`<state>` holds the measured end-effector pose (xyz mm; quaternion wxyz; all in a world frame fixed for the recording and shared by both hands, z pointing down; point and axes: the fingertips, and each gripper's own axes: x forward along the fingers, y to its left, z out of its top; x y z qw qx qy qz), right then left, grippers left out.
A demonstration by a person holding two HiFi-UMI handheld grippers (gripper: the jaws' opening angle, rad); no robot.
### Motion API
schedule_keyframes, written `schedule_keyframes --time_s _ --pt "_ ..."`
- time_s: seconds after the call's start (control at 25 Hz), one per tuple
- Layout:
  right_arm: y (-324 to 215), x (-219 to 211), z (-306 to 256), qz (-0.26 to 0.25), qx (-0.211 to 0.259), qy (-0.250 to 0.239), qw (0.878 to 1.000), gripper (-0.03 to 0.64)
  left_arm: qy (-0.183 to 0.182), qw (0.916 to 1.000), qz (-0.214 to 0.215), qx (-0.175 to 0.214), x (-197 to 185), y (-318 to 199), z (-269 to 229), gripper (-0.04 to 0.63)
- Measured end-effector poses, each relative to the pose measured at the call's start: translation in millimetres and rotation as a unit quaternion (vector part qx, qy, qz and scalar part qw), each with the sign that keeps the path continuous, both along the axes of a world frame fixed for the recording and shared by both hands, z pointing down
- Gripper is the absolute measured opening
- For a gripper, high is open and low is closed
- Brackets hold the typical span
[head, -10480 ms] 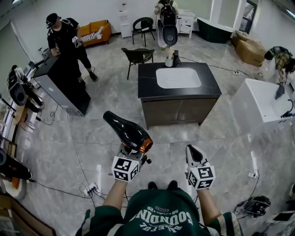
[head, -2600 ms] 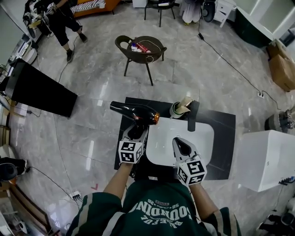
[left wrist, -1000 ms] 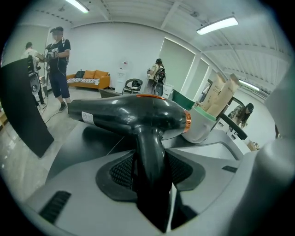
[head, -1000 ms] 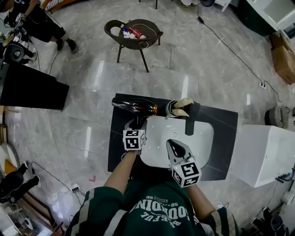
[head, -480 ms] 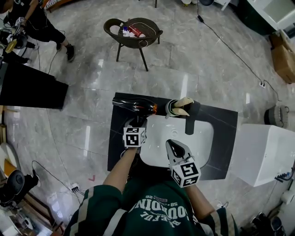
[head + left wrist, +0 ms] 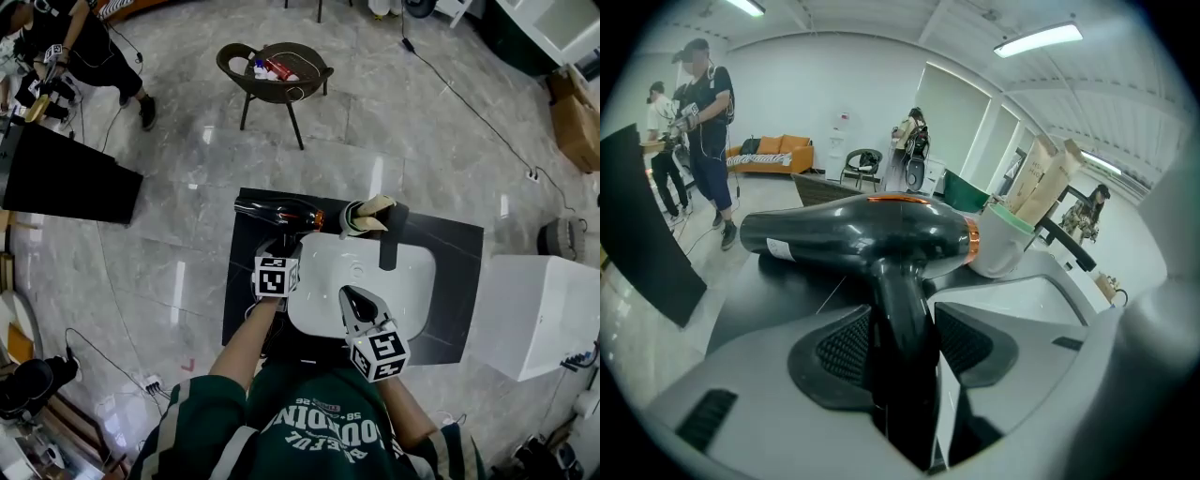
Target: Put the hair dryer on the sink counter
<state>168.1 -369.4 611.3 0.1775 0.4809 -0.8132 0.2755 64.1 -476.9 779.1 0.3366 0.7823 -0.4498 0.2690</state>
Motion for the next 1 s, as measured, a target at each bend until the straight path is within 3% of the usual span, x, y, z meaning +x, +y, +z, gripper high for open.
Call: schedule_keyframes --time_s 0.64,1.0 --pt "19 -33 -30 0.001 0.037 -0.009 0.999 0.043 0.0 0.9995 0.005 0.032 -30 37 -44 0.199" --pt "39 -49 -42 0.009 0.056 -0.006 0.998 0.043 -0.01 0.9971 0.026 0.071 -48 64 -74 0.068"
